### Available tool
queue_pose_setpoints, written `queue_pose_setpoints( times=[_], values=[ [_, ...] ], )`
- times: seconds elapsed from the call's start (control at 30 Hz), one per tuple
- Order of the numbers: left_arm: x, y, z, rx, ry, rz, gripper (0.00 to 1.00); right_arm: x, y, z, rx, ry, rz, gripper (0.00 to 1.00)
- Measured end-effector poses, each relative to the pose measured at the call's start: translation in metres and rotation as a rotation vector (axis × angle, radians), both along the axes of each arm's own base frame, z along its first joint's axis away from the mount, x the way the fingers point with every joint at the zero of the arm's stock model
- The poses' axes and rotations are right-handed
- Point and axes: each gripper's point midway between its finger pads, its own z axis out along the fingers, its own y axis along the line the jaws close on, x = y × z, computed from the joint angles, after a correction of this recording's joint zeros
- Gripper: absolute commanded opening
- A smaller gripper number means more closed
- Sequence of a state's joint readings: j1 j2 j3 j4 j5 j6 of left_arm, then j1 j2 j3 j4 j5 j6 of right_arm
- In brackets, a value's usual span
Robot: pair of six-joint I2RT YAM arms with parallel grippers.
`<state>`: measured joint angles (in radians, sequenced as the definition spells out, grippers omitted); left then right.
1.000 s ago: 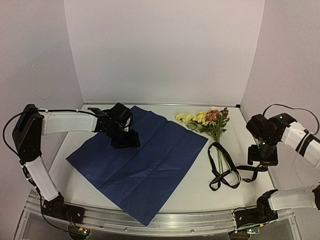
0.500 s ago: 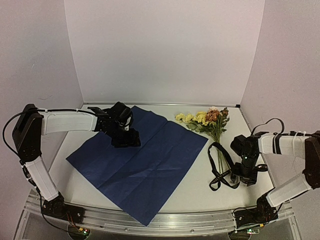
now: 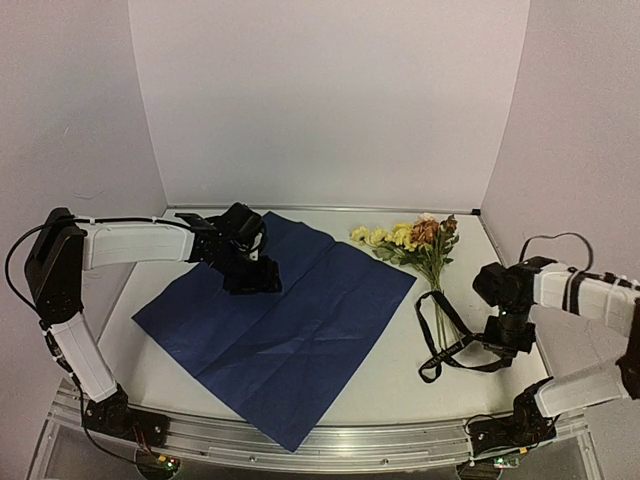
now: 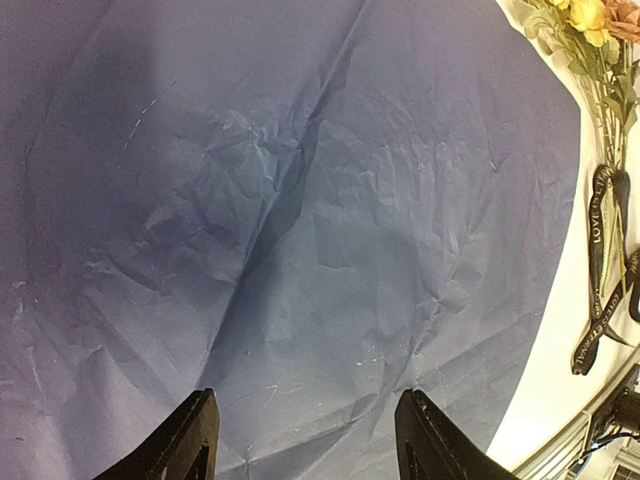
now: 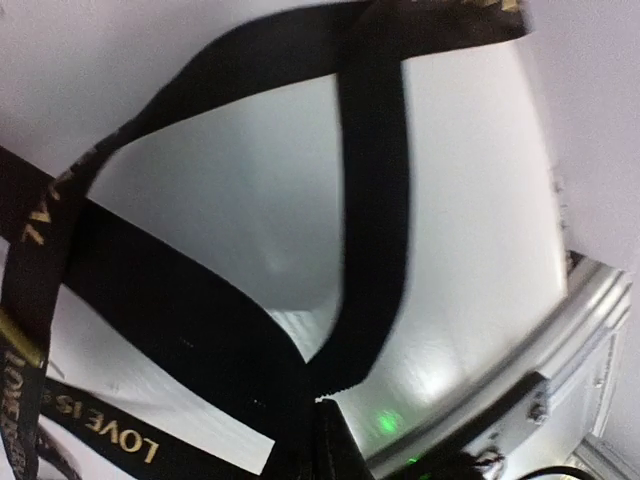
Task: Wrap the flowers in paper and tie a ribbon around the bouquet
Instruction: Move the ribbon to the corner of the board.
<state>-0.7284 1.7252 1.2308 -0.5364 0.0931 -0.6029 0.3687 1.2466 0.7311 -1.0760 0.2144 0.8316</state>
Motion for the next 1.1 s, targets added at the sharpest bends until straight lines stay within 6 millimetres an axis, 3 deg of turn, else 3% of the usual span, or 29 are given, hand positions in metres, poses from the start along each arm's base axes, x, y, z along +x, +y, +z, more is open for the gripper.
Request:
queue_pose_setpoints(
  times=[0.1, 0.33, 0.47, 0.6, 0.77, 0.9, 1.0, 1.1],
  values=[
    [0.000, 0.002, -0.001, 0.008, 0.001, 0.003, 0.62, 0.012, -0.013, 0.056, -0.045, -0.160, 0.024, 0.00],
    [0.001, 0.003, 0.003, 0.008, -0.012, 0.009, 0.62, 0.038, -0.034, 0.212, -0.090, -0.639, 0.036, 0.00],
    [0.001, 0.003, 0.008, -0.001, -0.022, 0.010, 0.62, 0.033, -0.046, 0.277, -0.117, -0.802, 0.029, 0.00],
    [0.001, 0.003, 0.013, -0.010, -0.030, 0.011, 0.62, 0.025, -0.057, 0.322, -0.147, -0.913, 0.021, 0.00],
    [0.001, 0.002, 0.014, -0.012, -0.031, 0.012, 0.62, 0.013, -0.068, 0.352, -0.189, -0.987, 0.015, 0.00],
    [0.001, 0.002, 0.014, -0.015, -0.028, 0.010, 0.62, 0.011, -0.072, 0.356, -0.217, -0.988, 0.022, 0.00],
    [0.000, 0.001, 0.014, -0.019, -0.026, 0.007, 0.62, 0.021, -0.066, 0.331, -0.229, -0.909, 0.049, 0.00],
    [0.000, 0.001, 0.014, -0.023, -0.022, 0.004, 0.62, 0.037, -0.055, 0.268, -0.249, -0.708, 0.112, 0.00]
  ],
)
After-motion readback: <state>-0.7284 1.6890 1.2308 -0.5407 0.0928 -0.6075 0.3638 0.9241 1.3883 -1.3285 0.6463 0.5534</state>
